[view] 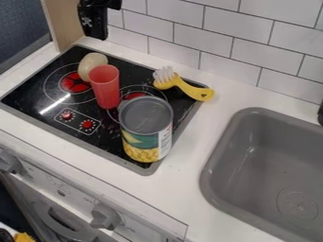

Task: Moved the yellow brush between the can, plastic cup and the yellow egg plant

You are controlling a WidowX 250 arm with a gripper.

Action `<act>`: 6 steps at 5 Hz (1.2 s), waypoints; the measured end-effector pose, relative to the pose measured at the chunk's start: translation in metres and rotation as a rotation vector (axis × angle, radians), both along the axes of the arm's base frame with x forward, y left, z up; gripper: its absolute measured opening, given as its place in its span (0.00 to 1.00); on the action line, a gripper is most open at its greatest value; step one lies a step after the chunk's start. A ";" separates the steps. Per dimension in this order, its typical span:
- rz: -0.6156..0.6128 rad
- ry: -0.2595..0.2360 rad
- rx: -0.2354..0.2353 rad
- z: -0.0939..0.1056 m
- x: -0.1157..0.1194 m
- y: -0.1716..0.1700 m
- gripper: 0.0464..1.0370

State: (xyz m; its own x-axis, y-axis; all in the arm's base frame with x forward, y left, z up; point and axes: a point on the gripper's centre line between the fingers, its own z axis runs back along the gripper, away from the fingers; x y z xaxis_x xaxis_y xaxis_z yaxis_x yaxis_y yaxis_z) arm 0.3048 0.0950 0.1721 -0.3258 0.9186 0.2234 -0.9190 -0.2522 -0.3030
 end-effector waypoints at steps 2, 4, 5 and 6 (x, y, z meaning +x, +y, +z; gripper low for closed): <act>-0.057 0.092 -0.042 -0.031 0.011 -0.020 0.96; -0.130 0.099 -0.033 -0.047 0.039 -0.058 0.96; -0.158 0.162 -0.028 -0.070 0.051 -0.072 0.96; -0.177 0.199 -0.050 -0.089 0.056 -0.077 0.96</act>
